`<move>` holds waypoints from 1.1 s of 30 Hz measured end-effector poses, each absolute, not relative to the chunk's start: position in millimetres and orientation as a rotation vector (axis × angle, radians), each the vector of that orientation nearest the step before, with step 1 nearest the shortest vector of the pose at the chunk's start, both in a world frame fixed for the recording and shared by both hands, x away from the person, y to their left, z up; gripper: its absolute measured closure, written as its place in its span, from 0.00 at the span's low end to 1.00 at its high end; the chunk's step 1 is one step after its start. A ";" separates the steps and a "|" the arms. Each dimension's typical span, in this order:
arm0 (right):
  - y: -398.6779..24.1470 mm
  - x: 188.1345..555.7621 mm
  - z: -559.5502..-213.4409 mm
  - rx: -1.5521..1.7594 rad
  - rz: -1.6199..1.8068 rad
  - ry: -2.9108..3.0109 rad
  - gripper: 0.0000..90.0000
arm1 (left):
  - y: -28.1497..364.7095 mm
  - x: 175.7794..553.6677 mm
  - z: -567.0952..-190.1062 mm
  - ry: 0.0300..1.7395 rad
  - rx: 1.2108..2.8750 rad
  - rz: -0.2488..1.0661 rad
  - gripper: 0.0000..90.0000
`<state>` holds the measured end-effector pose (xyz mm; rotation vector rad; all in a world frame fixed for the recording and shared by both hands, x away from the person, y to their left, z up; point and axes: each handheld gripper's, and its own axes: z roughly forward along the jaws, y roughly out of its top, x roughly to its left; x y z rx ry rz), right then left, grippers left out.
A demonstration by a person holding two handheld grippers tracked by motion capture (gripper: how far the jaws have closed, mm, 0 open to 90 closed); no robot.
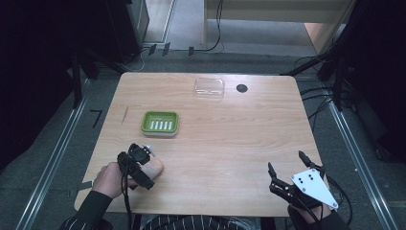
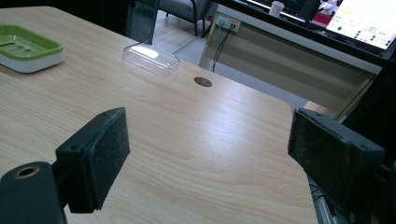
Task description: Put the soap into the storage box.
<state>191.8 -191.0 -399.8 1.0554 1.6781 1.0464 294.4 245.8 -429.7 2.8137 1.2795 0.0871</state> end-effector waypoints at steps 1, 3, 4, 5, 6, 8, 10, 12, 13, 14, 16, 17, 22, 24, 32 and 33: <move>-191.0 191.8 -399.8 1.055 1.047 1.678 0.15 | 245.8 294.4 -429.7 1.279 2.814 0.087 0.02; -191.1 191.8 -399.8 1.056 1.047 1.678 0.15 | 243.3 297.5 -430.3 1.266 2.815 0.091 0.02; -191.3 192.0 -399.8 1.053 1.046 1.677 0.15 | 243.3 297.5 -430.3 1.266 2.815 0.091 0.01; -191.2 191.8 -399.8 1.058 1.046 1.676 0.15 | 242.0 299.8 -431.1 1.254 2.814 0.083 0.00; -191.3 192.0 -399.8 1.053 1.045 1.677 0.15 | 241.3 300.7 -431.8 1.246 2.809 0.091 0.00; -191.3 192.0 -399.8 1.052 1.045 1.678 0.15 | 240.3 303.3 -432.6 1.239 2.812 0.088 0.00; -191.4 192.1 -399.8 1.053 1.046 1.677 0.15 | 239.3 306.1 -434.6 1.231 2.811 0.088 0.00; -191.4 192.1 -399.8 1.053 1.046 1.677 0.15 | 238.3 309.0 -436.8 1.232 2.811 0.070 0.00; -191.4 192.1 -399.8 1.053 1.046 1.677 0.15 | 237.9 310.8 -438.2 1.229 2.811 0.073 0.00; -191.5 192.1 -399.8 1.052 1.046 1.678 0.15 | 237.2 312.4 -440.1 1.227 2.810 0.075 0.00; -191.3 192.0 -399.8 1.058 1.047 1.677 0.15 | 235.5 315.1 -442.9 1.220 2.814 0.068 0.00; -191.1 191.9 -399.9 1.062 1.048 1.677 0.15 | 234.0 316.0 -443.8 1.218 2.832 0.065 0.00; -191.3 191.8 -399.9 1.067 1.049 1.676 0.15 | 230.7 318.8 -448.3 1.202 2.845 0.083 0.03; -191.3 191.7 -399.9 1.065 1.050 1.676 0.15 | 230.4 319.5 -449.0 1.196 2.851 0.082 0.05; -191.3 191.6 -399.8 1.066 1.049 1.676 0.15 | 230.9 319.2 -454.8 1.205 2.871 0.084 0.12; -191.9 191.9 -399.7 1.056 1.049 1.674 0.15 | 232.2 319.6 -456.3 1.214 2.875 0.087 0.12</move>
